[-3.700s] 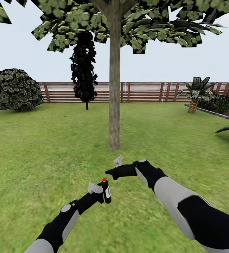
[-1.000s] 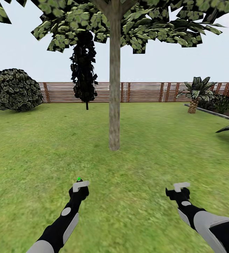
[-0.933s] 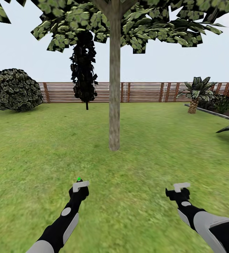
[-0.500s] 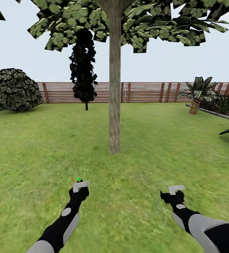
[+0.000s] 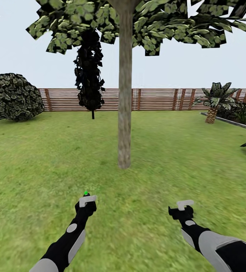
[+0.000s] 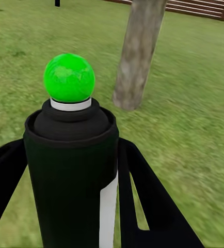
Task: In the garden, pick up the pesticide atomizer on the floor and spray pesticide onto both trees until each tree trunk is fully covered.
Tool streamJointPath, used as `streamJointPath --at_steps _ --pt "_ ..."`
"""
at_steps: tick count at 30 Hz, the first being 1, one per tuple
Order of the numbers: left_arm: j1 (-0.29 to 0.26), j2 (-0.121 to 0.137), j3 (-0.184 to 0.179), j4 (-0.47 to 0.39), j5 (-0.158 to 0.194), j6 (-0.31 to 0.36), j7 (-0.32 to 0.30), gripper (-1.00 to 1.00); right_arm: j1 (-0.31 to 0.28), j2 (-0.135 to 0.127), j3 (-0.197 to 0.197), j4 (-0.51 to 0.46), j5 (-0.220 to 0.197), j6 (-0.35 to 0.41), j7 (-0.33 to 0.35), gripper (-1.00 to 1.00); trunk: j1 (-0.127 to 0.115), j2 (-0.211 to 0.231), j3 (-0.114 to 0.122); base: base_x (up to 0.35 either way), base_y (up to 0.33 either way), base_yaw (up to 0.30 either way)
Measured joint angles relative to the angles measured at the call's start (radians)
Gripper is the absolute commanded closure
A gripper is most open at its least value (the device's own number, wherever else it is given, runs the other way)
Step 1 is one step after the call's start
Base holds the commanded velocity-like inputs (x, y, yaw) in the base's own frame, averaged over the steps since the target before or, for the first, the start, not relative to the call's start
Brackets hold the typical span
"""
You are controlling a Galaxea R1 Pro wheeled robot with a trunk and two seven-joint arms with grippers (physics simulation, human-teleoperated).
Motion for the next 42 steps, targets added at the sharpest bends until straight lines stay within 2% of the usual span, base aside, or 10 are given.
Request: streamJointPath --at_steps 4,10,20,24,25,28,38,42 --pt "0.0 0.0 -0.007 0.001 0.0 0.001 0.0 1.0 0.011 0.023 0.0 -0.001 0.001 0.0 0.001 -1.0 0.0 0.0 0.0 0.35 0.13 0.0" --pt "0.0 0.0 -0.014 0.001 0.0 0.002 -0.003 1.0 0.02 0.033 -0.001 -0.001 0.002 0.0 0.0 -1.0 0.0 0.0 0.0 0.35 0.133 0.0" --pt "0.0 -0.01 -0.035 0.0 0.0 0.002 -0.021 1.0 0.023 0.035 -0.001 -0.001 0.002 0.0 -0.001 -1.0 0.0 0.0 0.0 0.35 0.134 0.0" --pt "0.0 -0.026 -0.064 0.0 0.0 0.004 -0.022 1.0 0.023 0.037 -0.001 -0.001 0.002 0.001 -0.001 -1.0 0.0 0.0 0.0 0.35 0.135 0.0" --pt "0.0 -0.034 -0.082 0.0 -0.001 0.005 -0.022 1.0 0.024 0.038 0.0 -0.001 0.002 0.001 -0.001 -1.0 0.0 0.0 0.0 0.35 0.135 0.0" --pt "0.0 -0.038 -0.094 0.0 0.0 0.005 -0.021 1.0 0.024 0.038 0.0 0.0 0.002 0.002 -0.001 -1.0 0.0 0.0 0.0 0.35 0.141 0.0" --pt "0.0 -0.043 -0.103 0.0 0.0 0.007 -0.021 1.0 0.029 0.038 0.0 0.0 0.002 0.002 -0.001 -1.0 0.0 0.0 0.0 0.35 0.151 0.0" --pt "0.0 -0.053 -0.103 0.0 0.0 0.007 -0.021 1.0 0.03 0.039 0.0 0.0 0.002 0.002 -0.001 -1.0 0.0 0.0 0.0 0.35 0.155 0.0"
